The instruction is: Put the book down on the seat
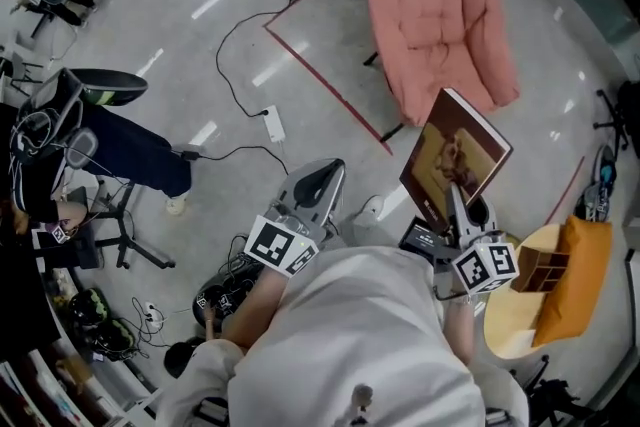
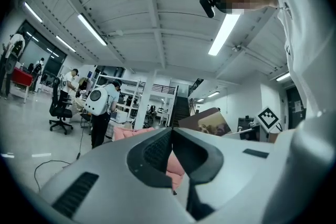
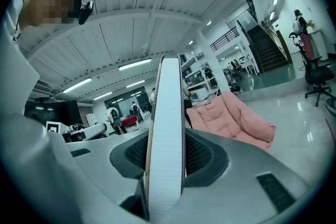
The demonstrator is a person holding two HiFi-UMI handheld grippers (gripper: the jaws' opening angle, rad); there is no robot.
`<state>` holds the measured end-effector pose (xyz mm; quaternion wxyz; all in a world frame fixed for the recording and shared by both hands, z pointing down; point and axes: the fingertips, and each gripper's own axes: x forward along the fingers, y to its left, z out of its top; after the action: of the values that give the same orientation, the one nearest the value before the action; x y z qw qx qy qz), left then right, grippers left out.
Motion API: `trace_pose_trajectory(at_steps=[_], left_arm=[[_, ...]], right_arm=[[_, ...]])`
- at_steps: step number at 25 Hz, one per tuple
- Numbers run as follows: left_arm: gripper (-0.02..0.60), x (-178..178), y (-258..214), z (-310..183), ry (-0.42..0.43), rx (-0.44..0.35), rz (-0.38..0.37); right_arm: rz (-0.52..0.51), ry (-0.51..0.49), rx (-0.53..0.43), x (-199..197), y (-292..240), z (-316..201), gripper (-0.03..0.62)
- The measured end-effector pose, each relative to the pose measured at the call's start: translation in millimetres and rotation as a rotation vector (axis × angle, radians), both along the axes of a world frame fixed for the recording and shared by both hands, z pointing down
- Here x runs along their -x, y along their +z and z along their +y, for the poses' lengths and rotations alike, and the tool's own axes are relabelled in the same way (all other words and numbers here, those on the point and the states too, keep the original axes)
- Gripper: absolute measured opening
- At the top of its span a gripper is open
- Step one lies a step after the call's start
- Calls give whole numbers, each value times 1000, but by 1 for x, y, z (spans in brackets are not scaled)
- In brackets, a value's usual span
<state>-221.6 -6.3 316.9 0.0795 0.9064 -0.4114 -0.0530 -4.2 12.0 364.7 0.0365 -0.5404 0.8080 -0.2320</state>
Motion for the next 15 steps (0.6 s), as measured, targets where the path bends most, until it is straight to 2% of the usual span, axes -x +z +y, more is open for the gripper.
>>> trace_pose_trajectory(at_steps=[5,10,15], left_arm=[[8,-21,-9,-44,-10,-12,13],[8,-41,-12,-75,33,-26,-14],[8,-61,-10,-108,106,-29,-29]], right_arm=[[-6,-10,-24,-15,-11,-45,153],[-25,25,-24,-34,-11,-68,153],[-61,103,-7,-55,-9,-86,153]])
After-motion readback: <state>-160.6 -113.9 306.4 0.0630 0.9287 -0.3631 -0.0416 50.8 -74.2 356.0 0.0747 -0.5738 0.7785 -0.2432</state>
